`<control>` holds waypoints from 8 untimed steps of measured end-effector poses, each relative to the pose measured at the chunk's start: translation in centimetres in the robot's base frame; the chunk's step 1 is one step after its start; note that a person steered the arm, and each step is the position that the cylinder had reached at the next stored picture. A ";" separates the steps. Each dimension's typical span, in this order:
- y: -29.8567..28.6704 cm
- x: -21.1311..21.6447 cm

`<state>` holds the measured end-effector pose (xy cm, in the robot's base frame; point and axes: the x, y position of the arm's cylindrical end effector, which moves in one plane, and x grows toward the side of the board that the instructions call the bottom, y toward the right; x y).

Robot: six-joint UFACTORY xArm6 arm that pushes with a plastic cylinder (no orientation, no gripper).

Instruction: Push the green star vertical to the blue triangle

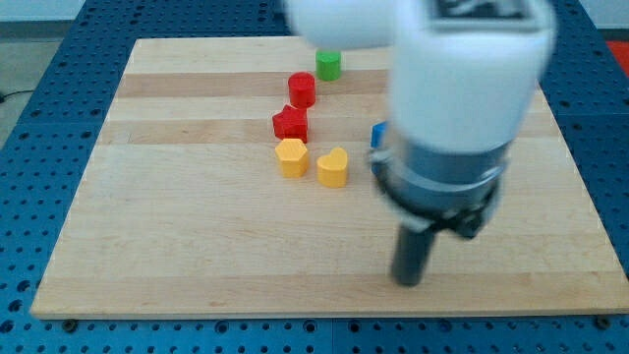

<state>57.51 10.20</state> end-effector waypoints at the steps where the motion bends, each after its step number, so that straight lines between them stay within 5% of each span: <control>1: 8.1 -6.4; 3: 14.8 -20.0; 5: 10.3 -27.9; 6: 4.8 -28.3; 8: 8.1 -29.4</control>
<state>28.15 18.28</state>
